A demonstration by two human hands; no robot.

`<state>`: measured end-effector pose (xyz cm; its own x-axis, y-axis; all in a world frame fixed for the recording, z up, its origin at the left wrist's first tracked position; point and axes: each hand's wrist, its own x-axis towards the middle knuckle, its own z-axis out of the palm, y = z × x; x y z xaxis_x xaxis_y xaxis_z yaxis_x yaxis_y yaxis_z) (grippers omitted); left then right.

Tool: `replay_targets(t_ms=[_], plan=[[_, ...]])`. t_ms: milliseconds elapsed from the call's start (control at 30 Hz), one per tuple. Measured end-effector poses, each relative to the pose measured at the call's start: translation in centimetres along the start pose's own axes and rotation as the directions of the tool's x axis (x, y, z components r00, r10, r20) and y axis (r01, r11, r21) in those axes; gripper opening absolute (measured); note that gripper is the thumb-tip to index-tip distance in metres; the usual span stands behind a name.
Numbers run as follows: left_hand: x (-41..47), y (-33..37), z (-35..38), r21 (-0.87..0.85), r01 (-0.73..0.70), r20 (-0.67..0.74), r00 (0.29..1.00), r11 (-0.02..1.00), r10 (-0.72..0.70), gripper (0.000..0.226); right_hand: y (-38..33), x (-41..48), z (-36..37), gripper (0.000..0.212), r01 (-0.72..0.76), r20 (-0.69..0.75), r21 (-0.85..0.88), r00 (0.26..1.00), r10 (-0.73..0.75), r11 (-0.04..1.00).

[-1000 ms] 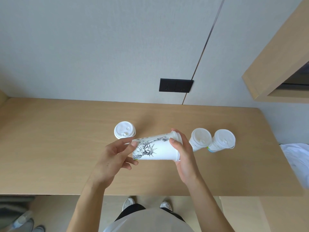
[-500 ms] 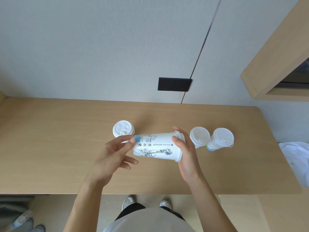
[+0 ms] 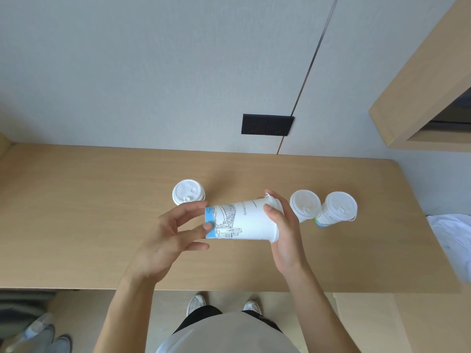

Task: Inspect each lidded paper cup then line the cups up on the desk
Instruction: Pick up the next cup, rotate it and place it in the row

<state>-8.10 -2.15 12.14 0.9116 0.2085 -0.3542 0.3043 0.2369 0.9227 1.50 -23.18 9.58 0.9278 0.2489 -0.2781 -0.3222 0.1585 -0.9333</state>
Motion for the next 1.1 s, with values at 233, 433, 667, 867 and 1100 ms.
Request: replay_targets(t_ms=[233, 433, 667, 867, 1100], plan=[[-0.2, -0.1, 0.3, 0.013, -0.016, -0.024, 1.000, 1.000, 0.016, 0.048, 0.2, 0.0, -0.1, 0.054, 0.011, -0.003, 0.012, 1.000, -0.011, 1.000], [-0.5, -0.3, 0.5, 0.004, 0.023, -0.071, 0.997, 1.000, -0.023, 0.045, 0.4, 0.0, -0.1, 0.052, 0.025, 0.020, 0.025, 0.999, -0.026, 0.999], [-0.8, -0.4, 1.0, -0.008, 0.036, -0.142, 0.989, 0.999, -0.037, 0.033, 0.5, -0.3, -0.3, 0.053, 0.012, 0.030, 0.028, 0.999, -0.013, 1.000], [-1.2, -0.2, 1.6, 0.013, 0.053, -0.173, 0.984, 0.999, -0.050, 0.034, 1.0, -0.3, -0.7, 0.052, 0.002, 0.044, 0.055, 0.999, -0.005, 0.998], [-1.6, -0.4, 1.8, 0.020, 0.002, -0.210, 0.978, 1.000, 0.002, 0.041, 1.7, 0.0, -0.9, 0.052, -0.023, 0.053, 0.029, 0.998, 0.021, 0.999]])
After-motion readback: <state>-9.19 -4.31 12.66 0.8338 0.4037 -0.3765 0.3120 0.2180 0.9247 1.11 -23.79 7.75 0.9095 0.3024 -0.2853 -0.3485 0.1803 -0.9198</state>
